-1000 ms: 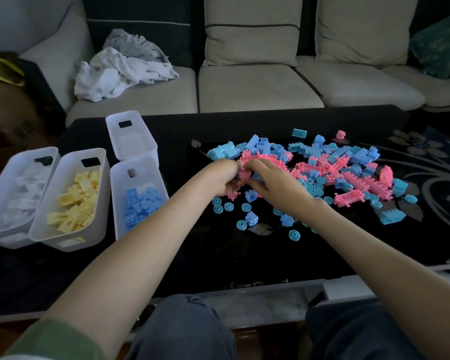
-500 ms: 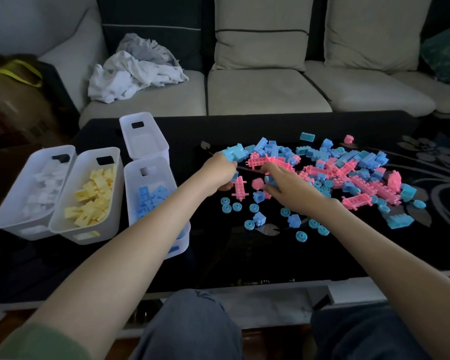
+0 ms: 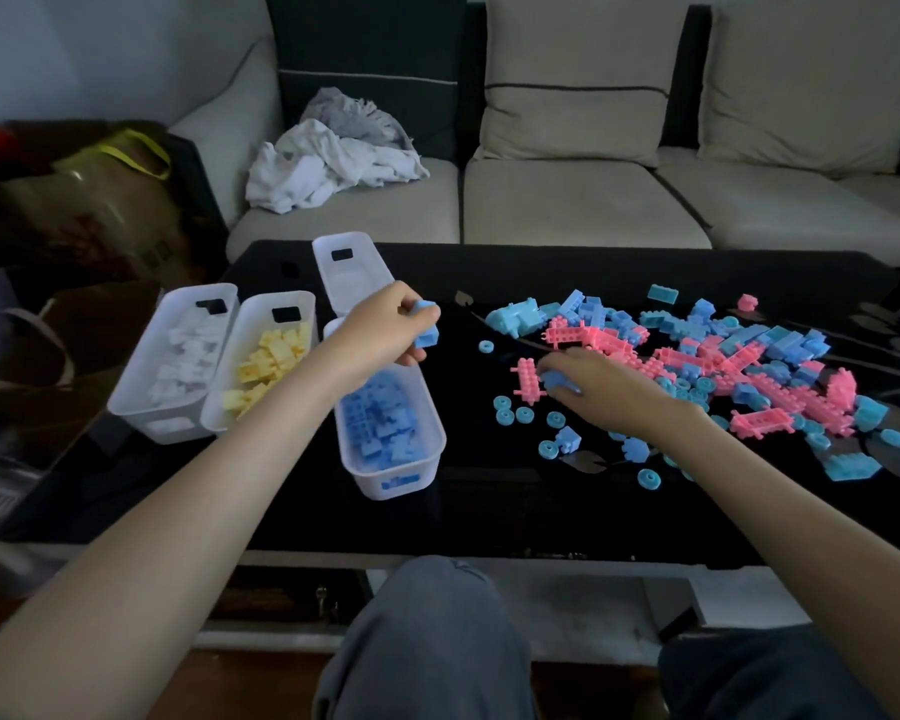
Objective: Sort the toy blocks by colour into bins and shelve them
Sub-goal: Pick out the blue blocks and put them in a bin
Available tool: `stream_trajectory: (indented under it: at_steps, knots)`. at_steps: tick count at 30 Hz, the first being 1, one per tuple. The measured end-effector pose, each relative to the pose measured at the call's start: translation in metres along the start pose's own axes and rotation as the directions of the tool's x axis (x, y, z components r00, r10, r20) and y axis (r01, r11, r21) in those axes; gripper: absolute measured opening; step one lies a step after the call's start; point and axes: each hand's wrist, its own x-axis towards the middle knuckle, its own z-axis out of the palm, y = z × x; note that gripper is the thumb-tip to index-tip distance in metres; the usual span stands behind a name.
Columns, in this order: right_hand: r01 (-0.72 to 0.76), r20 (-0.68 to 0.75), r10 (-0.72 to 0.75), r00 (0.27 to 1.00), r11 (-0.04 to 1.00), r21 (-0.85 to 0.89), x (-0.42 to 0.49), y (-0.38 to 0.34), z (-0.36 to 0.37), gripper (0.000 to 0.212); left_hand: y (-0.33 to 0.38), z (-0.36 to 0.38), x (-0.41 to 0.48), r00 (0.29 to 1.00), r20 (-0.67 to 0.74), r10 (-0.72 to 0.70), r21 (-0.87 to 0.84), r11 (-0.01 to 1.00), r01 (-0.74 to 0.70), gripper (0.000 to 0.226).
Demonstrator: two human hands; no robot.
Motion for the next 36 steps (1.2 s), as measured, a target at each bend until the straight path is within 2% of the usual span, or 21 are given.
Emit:
stream_trajectory:
  at_steps: [2, 5, 8, 11, 14, 17, 20, 22, 25, 27, 29, 32, 34, 36]
  knots:
    - [0.058, -0.076, -0.046, 0.996, 0.984, 0.169, 0.003, -0.021, -0.014, 0.031, -0.01, -0.013, -0.003, 0.999, -0.019, 0.03, 0.112, 0.993, -0.028, 0.015]
    - [0.168, -0.107, -0.14, 0.984, 0.923, 0.346, 0.01, -0.071, -0.027, 0.029, -0.023, -0.026, -0.009, 0.998, -0.021, 0.063, 0.287, 0.956, -0.055, 0.013]
    - [0.259, -0.088, -0.244, 0.966, 0.88, 0.399, 0.021, -0.11, -0.022, 0.031, -0.029, -0.031, -0.014, 0.998, -0.009, 0.07, 0.378, 0.924, -0.061, 0.016]
    - [0.233, 0.013, -0.261, 0.965, 0.88, 0.414, 0.029, -0.127, -0.01, 0.047, -0.031, -0.031, -0.018, 0.998, 0.05, 0.048, 0.471, 0.88, -0.066, 0.018]
    - [0.183, 0.061, -0.232, 0.971, 0.88, 0.438, 0.026, -0.122, -0.004, 0.062, -0.031, -0.032, -0.02, 0.987, 0.158, -0.025, 0.567, 0.821, -0.07, 0.025]
    - [0.132, 0.006, -0.154, 0.988, 0.866, 0.482, 0.013, -0.102, -0.01, 0.064, -0.029, -0.029, -0.021, 0.98, 0.188, -0.06, 0.619, 0.782, -0.071, 0.033]
    - [0.034, -0.027, -0.023, 0.999, 0.86, 0.509, -0.003, -0.067, -0.021, 0.043, -0.019, -0.016, -0.021, 0.986, 0.166, 0.03, 0.581, 0.805, -0.122, 0.036]
    - [-0.048, -0.022, 0.065, 0.998, 0.89, 0.453, -0.016, -0.039, -0.024, 0.026, -0.008, 0.003, -0.022, 0.98, 0.149, 0.129, 0.496, 0.848, -0.187, 0.037]
    - [-0.172, 0.057, 0.162, 0.985, 0.938, 0.301, -0.034, -0.006, -0.021, 0.022, 0.01, 0.044, -0.026, 0.951, 0.202, 0.235, 0.395, 0.869, -0.299, 0.036]
    - [-0.176, 0.117, 0.157, 0.981, 0.968, 0.178, -0.042, 0.006, -0.016, 0.024, 0.018, 0.073, -0.027, 0.92, 0.287, 0.266, 0.382, 0.849, -0.365, 0.031]
    - [-0.19, 0.125, 0.172, 0.977, 0.971, 0.148, -0.049, 0.014, -0.014, 0.025, 0.023, 0.1, -0.028, 0.886, 0.386, 0.258, 0.409, 0.812, -0.415, 0.032]
    - [-0.26, 0.091, 0.248, 0.964, 0.95, 0.171, -0.058, 0.029, -0.016, 0.023, 0.023, 0.131, -0.028, 0.852, 0.498, 0.164, 0.51, 0.739, -0.44, 0.049]
    - [-0.295, 0.076, 0.285, 0.955, 0.939, 0.176, -0.065, 0.04, -0.018, 0.02, 0.021, 0.143, -0.025, 0.848, 0.519, 0.113, 0.543, 0.723, -0.428, 0.055]
    - [-0.301, 0.083, 0.291, 0.953, 0.935, 0.185, -0.072, 0.047, -0.019, 0.017, 0.022, 0.15, -0.02, 0.854, 0.509, 0.112, 0.552, 0.719, -0.423, 0.051]
